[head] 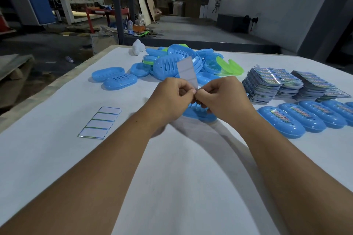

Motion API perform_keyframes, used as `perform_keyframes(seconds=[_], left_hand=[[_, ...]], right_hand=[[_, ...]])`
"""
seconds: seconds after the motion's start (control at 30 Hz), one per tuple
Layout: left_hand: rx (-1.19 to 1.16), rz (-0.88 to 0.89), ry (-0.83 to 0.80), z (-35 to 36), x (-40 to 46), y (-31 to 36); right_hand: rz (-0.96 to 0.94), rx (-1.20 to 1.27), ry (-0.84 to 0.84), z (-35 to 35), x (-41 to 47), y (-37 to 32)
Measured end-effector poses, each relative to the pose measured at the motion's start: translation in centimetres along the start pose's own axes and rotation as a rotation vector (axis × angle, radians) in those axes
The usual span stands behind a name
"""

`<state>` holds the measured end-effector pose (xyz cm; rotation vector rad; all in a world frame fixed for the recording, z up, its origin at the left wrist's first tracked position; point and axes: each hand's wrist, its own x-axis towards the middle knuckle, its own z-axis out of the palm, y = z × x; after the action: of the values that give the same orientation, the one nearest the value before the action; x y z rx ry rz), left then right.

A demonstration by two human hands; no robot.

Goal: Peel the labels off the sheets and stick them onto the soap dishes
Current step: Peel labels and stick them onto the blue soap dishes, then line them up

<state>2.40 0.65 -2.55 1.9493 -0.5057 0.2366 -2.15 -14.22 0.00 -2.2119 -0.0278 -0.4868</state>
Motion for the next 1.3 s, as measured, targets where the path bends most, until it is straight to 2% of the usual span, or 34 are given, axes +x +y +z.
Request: perform_keyframes(seconds=[0.27, 0.6, 0.9, 1.03, 1.3], left_hand=[[0.097, 0.044, 0.047, 0.4, -0.2, 0.3], [0.118, -0.001, 0.08, 0.1, -0.2, 0.6], [0.17, -0.125, 0.177, -1.1, 0.0, 0.8], [0.279, -0.175, 0.227, -1.6, 0.1, 0.7], [0.436, -0.323, 0.204, -3.0, 0.7, 0.0]], right_hand=[[0.048, 0.1, 0.004, 0.2, 0.3, 0.3], [0.082, 0.236, -0.039, -0.1, 0.4, 0.5], [0.192, 0.244, 0.001, -0.5, 0.7, 1.0], [0.221, 0.212, 0.024, -0.8, 0.9, 1.3], [0.27, 0.26, 0.023, -1.4, 0.9, 1.2]])
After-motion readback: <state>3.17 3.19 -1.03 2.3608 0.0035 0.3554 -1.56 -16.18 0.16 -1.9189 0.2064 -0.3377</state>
